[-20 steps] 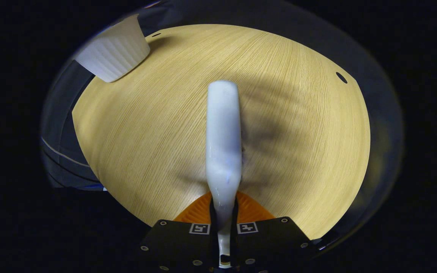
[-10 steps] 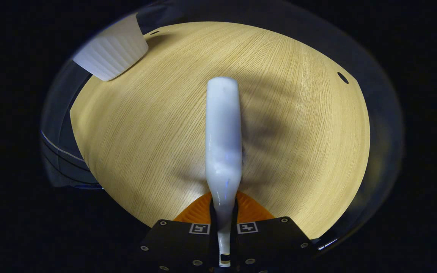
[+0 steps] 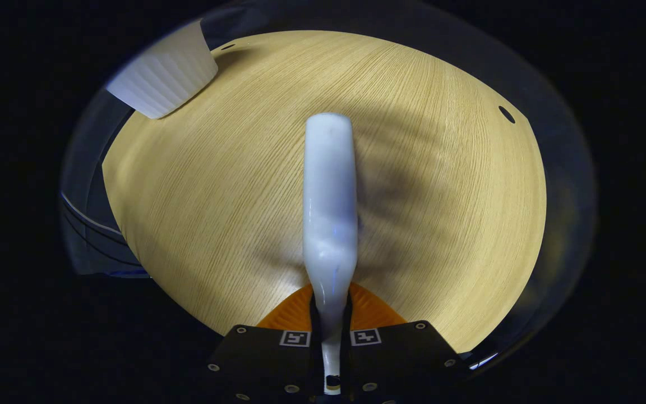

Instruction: Pick up the small broom and dustpan from the desktop, sweep the trash into the dustpan with the broom, and then empty the trash into the garbage bin.

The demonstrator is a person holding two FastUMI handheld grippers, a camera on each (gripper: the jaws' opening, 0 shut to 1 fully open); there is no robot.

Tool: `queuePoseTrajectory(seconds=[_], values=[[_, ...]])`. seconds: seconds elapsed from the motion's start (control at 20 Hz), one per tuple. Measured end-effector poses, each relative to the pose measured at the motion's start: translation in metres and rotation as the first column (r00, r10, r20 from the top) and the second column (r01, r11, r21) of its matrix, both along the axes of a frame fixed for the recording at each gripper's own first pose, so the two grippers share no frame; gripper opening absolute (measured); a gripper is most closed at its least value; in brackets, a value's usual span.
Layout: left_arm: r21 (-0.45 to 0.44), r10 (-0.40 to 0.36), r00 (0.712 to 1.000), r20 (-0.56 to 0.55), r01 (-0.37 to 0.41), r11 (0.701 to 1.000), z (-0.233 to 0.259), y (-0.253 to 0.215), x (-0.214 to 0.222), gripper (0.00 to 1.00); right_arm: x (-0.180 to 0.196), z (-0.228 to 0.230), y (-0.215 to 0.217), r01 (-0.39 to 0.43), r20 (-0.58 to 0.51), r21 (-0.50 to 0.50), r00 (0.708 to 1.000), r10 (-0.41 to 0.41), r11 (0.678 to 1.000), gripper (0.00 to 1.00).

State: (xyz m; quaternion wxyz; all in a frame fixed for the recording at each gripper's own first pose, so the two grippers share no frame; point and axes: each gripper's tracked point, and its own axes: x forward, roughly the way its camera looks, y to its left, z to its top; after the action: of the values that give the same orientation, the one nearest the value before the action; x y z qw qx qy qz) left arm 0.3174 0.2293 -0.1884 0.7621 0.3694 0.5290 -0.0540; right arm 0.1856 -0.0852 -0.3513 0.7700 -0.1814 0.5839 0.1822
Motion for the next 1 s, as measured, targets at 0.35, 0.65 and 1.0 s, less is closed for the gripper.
queuePoseTrajectory(seconds=[0.35,0.65,1.0], values=[[-0.361,0.178,0.973,0.146,-0.115,0.925,-0.002,-0.038,0.021,0.29,-0.001,0.000,0.001,0.030,-0.006,0.008,1.000,-0.030,1.000,0.11],[-0.582,0.147,0.962,0.229,0.014,0.813,0.026,-0.150,0.040,0.29,0.001,0.000,0.001,0.054,0.019,0.017,0.998,-0.055,0.998,0.11],[-0.685,0.004,0.986,0.165,0.112,0.720,-0.006,-0.265,0.023,0.29,-0.012,0.000,-0.024,0.095,0.027,0.011,0.995,-0.095,0.995,0.11]])
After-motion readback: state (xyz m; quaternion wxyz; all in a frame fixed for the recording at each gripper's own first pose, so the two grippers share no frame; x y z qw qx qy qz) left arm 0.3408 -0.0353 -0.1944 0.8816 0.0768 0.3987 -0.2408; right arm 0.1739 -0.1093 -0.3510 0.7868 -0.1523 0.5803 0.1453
